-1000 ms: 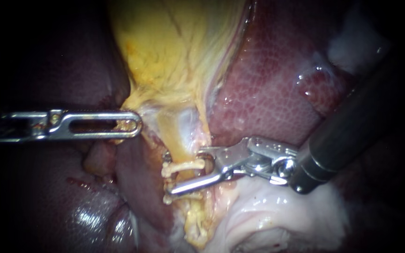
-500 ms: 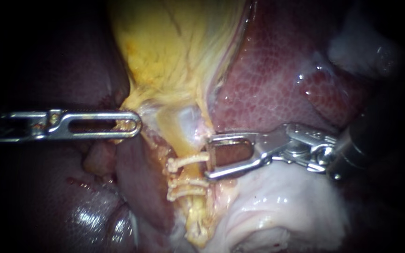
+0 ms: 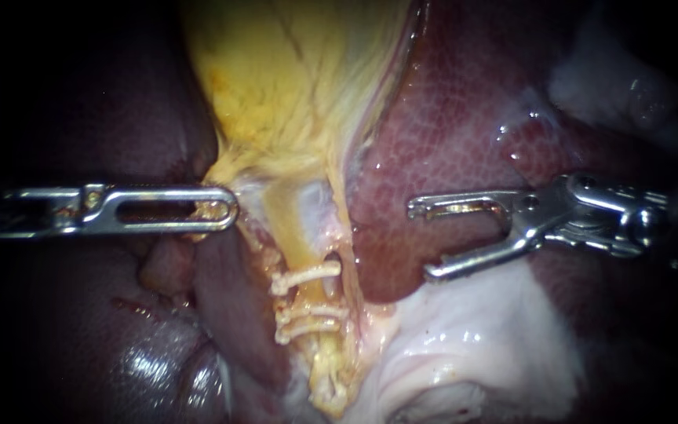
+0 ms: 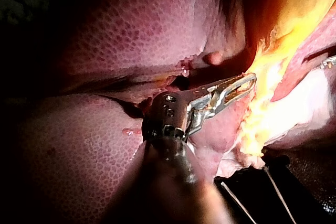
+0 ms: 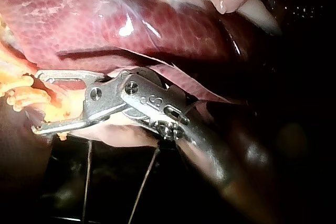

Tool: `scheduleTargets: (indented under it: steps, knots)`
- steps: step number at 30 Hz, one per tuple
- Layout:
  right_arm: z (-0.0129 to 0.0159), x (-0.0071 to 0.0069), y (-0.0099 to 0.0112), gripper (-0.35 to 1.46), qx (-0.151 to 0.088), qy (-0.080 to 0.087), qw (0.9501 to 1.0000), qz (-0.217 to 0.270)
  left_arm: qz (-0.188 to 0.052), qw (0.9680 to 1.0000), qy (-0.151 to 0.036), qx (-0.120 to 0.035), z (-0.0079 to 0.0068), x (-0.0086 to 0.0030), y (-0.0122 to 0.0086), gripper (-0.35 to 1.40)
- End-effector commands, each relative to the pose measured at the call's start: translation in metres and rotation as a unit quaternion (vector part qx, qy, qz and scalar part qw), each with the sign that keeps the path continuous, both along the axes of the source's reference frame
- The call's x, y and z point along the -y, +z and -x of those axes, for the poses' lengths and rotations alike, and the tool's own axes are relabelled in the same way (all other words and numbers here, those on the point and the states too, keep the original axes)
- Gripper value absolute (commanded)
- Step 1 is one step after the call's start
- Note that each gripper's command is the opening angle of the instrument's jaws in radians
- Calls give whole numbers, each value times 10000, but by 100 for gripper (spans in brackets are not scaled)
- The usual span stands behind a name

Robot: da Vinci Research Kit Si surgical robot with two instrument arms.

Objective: Going back third clip left tube

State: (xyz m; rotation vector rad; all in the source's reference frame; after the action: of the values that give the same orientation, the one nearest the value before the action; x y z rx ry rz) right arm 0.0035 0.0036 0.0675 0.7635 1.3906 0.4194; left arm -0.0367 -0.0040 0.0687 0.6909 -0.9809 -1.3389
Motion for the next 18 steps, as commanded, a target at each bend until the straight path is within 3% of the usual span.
scheduleTargets:
  steps: [1, 5, 12, 18]
  knots:
    - [0, 0, 0, 60, 2, -5, 10000, 2, 4, 10000, -7, -9, 1, 0, 2, -35]
    - [1, 1, -1, 60, 3, -10, 10000, 0, 45, 10000, -28, -15, 7, 3, 18, -35]
    - [1, 1, 0, 60, -2, 4, 10000, -27, 30, 9999, 29, -131, 37, 17, 57, -35]
    - [-2, 2, -1, 60, -2, 16, 10000, -33, 32, 9998, 43, -191, 55, 22, 66, -35]
